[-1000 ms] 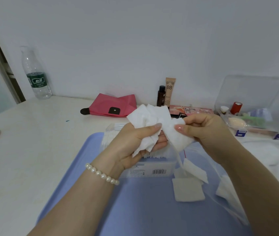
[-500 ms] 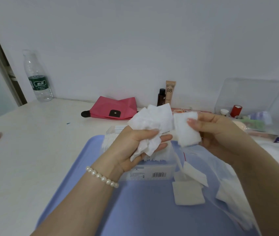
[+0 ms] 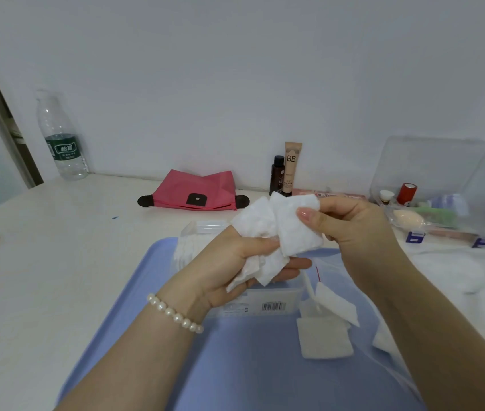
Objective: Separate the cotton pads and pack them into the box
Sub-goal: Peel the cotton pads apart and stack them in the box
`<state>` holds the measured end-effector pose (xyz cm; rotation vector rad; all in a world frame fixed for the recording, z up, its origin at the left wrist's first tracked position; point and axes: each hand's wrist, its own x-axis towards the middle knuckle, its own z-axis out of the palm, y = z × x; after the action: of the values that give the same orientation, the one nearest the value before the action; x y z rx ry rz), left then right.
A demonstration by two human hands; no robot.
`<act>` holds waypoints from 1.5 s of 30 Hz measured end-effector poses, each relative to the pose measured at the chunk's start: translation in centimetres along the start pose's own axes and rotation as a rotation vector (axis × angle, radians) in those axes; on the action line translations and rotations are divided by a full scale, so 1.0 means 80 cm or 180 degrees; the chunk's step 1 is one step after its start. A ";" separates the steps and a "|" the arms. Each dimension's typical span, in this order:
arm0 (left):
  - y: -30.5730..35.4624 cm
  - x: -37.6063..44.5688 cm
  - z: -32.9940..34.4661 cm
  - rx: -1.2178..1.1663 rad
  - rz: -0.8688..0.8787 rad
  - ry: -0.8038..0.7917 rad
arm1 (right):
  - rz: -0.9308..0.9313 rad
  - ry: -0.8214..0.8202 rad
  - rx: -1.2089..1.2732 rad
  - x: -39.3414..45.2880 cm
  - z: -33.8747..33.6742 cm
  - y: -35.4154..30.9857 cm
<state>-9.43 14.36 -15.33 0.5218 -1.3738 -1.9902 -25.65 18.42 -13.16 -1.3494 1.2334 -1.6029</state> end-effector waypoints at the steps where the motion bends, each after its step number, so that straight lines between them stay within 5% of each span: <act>1: 0.000 0.000 -0.001 0.0013 0.0017 -0.0014 | -0.0013 0.0018 -0.0002 0.000 0.001 0.000; 8: 0.001 0.000 -0.004 0.0084 0.0006 -0.0095 | -0.0022 0.0253 -0.0111 0.001 0.006 0.002; 13: 0.002 -0.001 -0.003 0.0040 0.0080 -0.0048 | 0.0188 -0.0170 0.0181 -0.004 0.007 -0.001; 20: 0.001 0.004 -0.002 -0.0162 0.0011 0.0277 | -0.0314 0.0469 -0.0218 -0.003 0.007 0.001; 26: 0.004 0.002 0.000 -0.0615 -0.0179 0.0358 | 0.0385 0.0671 0.1093 0.004 -0.005 -0.007; 30: 0.007 0.001 -0.009 -0.1431 -0.0436 0.0260 | 0.0669 0.0360 0.1803 0.005 -0.016 -0.020; 40: 0.004 0.000 -0.010 -0.1984 -0.0410 -0.0037 | 0.0762 -0.0362 0.0954 -0.001 -0.006 -0.015; 45: 0.001 0.005 -0.010 -0.1863 -0.0467 -0.0321 | 0.0273 -0.0846 -0.0081 -0.010 0.003 -0.021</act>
<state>-9.21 13.54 -15.55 0.2556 -0.7562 -2.4274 -25.15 19.59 -11.80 -1.4520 1.1367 -1.3046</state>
